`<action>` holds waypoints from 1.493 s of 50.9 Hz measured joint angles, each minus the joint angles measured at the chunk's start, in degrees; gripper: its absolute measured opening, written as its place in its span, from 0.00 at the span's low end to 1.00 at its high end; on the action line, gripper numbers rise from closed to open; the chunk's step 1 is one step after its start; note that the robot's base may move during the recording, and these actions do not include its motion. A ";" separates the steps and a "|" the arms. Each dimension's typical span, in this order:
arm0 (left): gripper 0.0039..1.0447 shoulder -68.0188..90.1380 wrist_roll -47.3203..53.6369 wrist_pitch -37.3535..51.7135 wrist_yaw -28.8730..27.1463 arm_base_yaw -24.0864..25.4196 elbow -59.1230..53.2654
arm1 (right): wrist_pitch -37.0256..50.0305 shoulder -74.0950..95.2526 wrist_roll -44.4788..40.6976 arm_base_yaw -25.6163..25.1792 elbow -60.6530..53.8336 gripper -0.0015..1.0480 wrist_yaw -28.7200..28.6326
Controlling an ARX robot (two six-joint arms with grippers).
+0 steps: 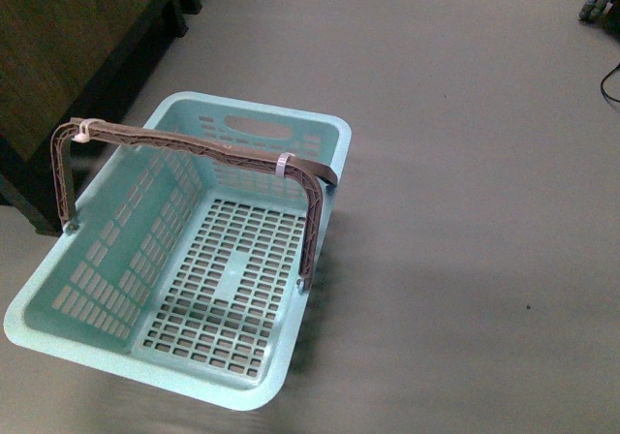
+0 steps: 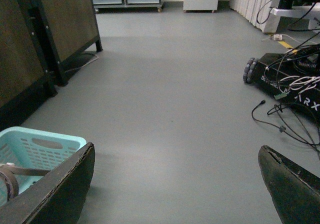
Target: Pick lemon and mango into basket
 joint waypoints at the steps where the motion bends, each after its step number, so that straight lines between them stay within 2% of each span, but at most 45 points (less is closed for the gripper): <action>1: 0.94 0.00 0.00 0.00 -0.02 0.00 0.00 | 0.00 0.00 0.00 0.00 0.00 0.92 0.00; 25: 0.94 0.00 0.00 0.00 0.00 0.00 0.00 | 0.00 0.00 0.00 0.00 0.00 0.92 0.00; 26: 0.94 0.26 -0.44 -0.37 0.72 0.15 0.11 | 0.00 0.00 0.00 0.00 0.00 0.92 0.00; 27: 0.94 2.32 -2.58 -5.16 5.49 1.40 1.86 | 0.00 0.00 0.00 0.00 0.00 0.92 0.00; 30: 0.94 9.22 -7.48 -15.30 13.20 3.15 6.49 | 0.00 0.00 0.00 0.00 0.00 0.92 -0.04; 33: 0.94 18.27 -15.10 -21.38 18.69 3.17 10.12 | 0.00 0.00 0.00 0.00 0.00 0.92 -0.17; 37: 0.94 27.45 -24.46 -15.78 18.86 1.81 12.00 | 0.00 0.00 0.00 0.00 0.00 0.92 -0.13; 43: 0.94 46.34 -38.95 3.21 15.17 -2.10 14.53 | 0.00 0.00 0.00 0.00 0.00 0.92 -0.15; 47: 0.94 63.32 -50.14 17.31 10.99 -5.84 16.52 | 0.00 0.00 0.00 0.00 0.00 0.92 -0.15; 52: 0.94 82.14 -59.49 28.33 5.88 -10.93 22.29 | 0.00 0.00 0.00 0.00 0.00 0.92 -0.15; 56: 0.94 93.88 -66.12 31.56 2.69 -14.49 28.79 | -0.02 0.00 0.00 0.00 0.00 0.92 -0.15; 62: 0.94 105.22 -70.44 31.63 -0.98 -17.75 36.85 | 0.00 0.00 0.00 0.00 0.00 0.92 -0.15; 76: 0.94 120.34 -76.02 31.61 -4.37 -20.85 50.86 | 0.00 0.00 0.00 0.00 0.00 0.92 -0.15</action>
